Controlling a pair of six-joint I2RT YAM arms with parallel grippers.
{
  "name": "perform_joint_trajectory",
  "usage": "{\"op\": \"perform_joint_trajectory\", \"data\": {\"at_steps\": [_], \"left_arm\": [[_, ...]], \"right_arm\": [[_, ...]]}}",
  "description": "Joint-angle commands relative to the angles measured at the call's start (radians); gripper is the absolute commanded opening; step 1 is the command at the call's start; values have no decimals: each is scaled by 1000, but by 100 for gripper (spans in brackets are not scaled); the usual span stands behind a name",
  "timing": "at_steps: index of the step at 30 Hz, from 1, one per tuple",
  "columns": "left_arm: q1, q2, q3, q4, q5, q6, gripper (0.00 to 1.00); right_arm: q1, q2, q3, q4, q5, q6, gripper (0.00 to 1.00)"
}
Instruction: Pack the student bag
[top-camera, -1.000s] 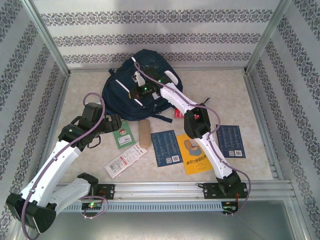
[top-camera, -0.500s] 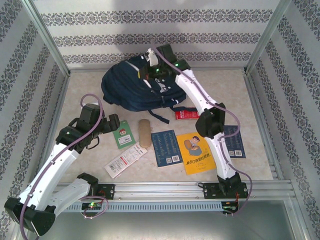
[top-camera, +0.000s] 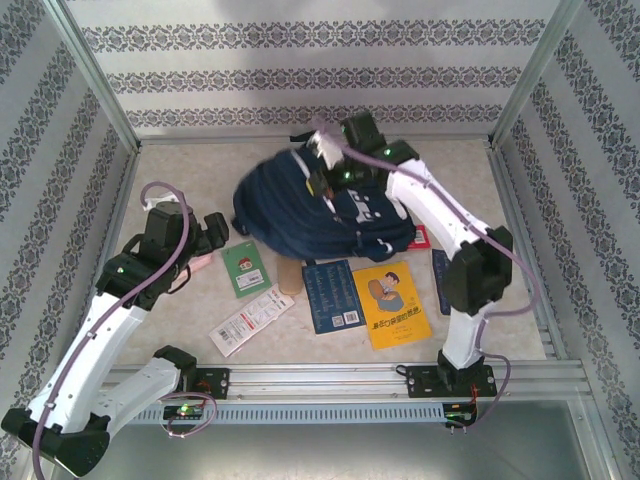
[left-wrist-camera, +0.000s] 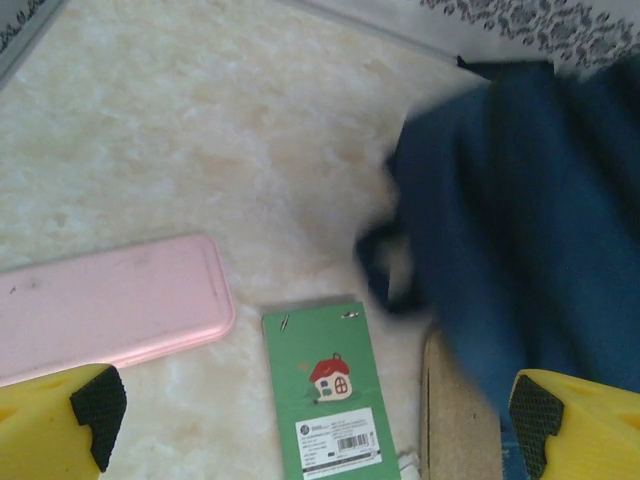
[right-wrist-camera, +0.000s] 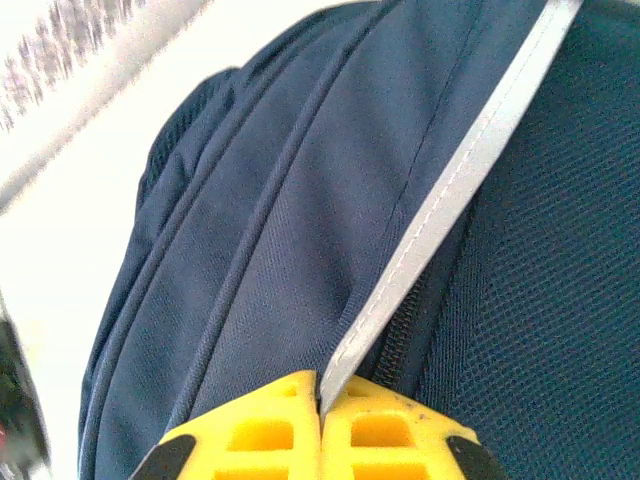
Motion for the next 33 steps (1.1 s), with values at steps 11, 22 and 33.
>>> {"op": "perform_joint_trajectory", "data": {"at_steps": [11, 22, 33], "left_arm": [[48, 361, 170, 54, 225, -70, 98], [163, 858, 405, 149, 418, 17, 99], [167, 1179, 625, 128, 694, 96, 95]], "right_arm": [[138, -195, -420, 239, 40, -561, 0], [110, -546, -753, 669, 160, 4, 60], [75, -836, -948, 77, 598, 652, 0]]}}
